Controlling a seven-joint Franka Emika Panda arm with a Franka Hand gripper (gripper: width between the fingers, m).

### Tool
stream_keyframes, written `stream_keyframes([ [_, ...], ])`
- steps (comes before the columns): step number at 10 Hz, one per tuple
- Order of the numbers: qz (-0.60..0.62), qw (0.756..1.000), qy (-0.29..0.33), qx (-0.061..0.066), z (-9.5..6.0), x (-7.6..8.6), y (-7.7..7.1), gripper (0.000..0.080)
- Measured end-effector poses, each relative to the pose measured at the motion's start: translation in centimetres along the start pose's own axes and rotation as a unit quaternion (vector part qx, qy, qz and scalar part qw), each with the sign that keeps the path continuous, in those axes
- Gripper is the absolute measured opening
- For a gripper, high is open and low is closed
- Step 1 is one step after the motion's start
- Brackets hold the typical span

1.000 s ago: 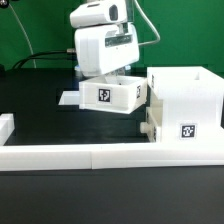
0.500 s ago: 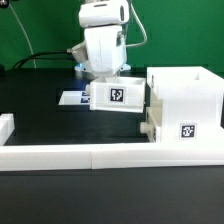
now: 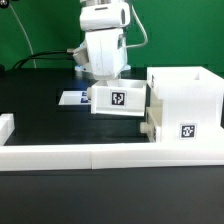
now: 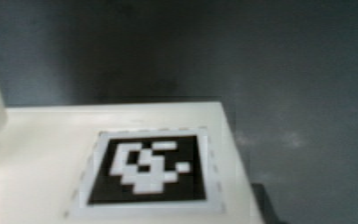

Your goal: Assemble drawer

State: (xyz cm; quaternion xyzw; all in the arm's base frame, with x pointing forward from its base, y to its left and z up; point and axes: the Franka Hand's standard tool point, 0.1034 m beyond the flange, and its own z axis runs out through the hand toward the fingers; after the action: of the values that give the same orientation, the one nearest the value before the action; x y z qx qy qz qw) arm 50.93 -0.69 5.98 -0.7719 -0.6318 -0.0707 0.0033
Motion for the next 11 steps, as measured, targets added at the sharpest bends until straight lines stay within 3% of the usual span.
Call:
stream_keyframes([
  [3,-0.003,1.000,0.002,0.005,0.71,0.45,-0.05,0.0041],
  [11,-0.008,1.000,0.001,0.007,0.73,0.74,0.22,0.0041],
])
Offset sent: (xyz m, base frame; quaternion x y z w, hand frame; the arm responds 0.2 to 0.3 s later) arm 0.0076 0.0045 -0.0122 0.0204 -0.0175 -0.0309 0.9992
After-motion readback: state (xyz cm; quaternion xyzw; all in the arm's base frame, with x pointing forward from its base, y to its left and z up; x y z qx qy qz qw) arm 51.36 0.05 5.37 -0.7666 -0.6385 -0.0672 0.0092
